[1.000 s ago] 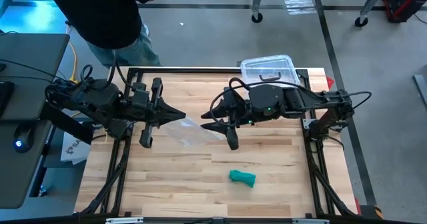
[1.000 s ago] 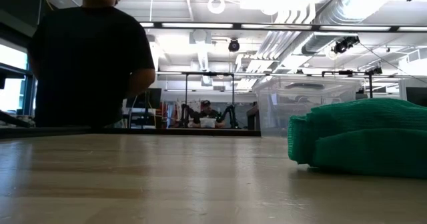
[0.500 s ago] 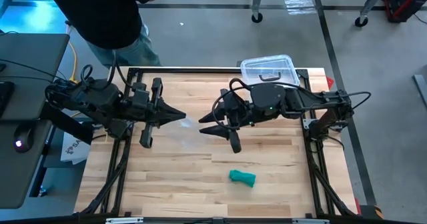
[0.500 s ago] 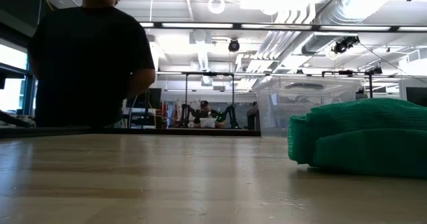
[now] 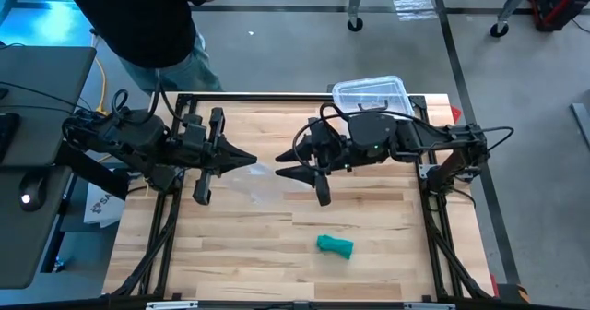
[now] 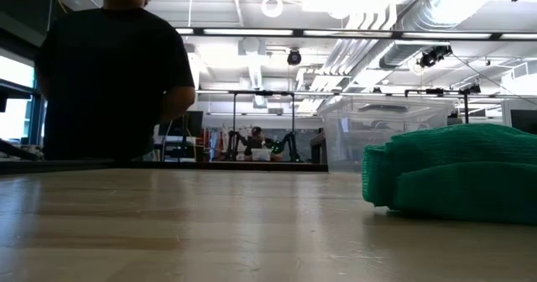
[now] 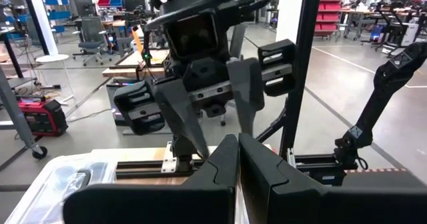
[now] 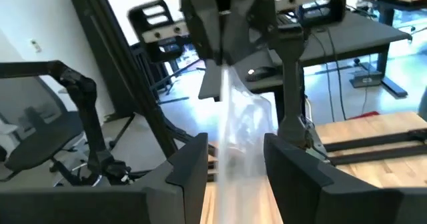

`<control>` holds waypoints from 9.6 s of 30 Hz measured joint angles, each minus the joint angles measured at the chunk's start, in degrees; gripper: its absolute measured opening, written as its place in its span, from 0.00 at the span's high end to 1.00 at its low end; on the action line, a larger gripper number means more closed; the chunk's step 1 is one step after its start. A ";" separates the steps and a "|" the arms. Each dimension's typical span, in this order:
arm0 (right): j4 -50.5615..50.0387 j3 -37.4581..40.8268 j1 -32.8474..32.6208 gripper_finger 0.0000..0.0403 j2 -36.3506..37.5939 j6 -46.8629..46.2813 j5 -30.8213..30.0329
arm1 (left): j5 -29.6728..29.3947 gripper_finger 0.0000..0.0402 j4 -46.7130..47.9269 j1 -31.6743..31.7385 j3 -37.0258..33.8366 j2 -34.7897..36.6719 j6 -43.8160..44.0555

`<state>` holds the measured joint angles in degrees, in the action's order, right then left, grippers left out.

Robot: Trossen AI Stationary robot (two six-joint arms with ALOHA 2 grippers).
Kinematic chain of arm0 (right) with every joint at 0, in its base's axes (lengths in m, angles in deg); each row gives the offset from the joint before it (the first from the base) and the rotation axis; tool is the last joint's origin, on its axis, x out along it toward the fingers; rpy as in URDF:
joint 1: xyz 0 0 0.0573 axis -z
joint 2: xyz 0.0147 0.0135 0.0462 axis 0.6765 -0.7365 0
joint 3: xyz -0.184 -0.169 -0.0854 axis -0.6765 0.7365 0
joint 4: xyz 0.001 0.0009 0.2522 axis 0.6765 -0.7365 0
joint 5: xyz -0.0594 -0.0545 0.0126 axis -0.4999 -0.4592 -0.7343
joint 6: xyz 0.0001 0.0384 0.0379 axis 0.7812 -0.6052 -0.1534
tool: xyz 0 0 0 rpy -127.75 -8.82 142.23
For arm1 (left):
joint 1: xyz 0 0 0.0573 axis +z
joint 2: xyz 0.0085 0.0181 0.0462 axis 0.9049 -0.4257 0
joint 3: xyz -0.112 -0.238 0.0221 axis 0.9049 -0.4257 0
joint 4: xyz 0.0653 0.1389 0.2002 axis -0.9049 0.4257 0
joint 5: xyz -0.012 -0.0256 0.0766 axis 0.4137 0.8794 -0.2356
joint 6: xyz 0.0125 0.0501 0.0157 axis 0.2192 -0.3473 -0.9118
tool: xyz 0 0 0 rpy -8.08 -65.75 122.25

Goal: Roll bandage
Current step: Open the transparent zip bag, then put the rolled green bandage into the transparent zip bag

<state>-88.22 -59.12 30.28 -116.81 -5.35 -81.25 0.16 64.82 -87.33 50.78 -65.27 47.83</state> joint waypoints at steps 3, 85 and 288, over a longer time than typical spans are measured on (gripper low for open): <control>-1.19 0.00 0.38 0.66 -0.27 -0.47 -0.12 | 0.00 1.00 0.02 -0.01 0.00 0.01 0.11; -7.89 0.00 2.83 1.00 -1.81 -28.98 -34.69 | -17.53 0.50 -25.70 11.74 -15.78 -5.91 -2.09; 12.38 62.02 -18.62 0.91 -2.44 -44.57 -2.97 | 2.05 1.00 15.56 8.48 -14.78 -4.30 30.99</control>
<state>-75.84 2.90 11.67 -119.25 -49.92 -84.22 2.21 80.38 -78.85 36.00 -69.57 78.82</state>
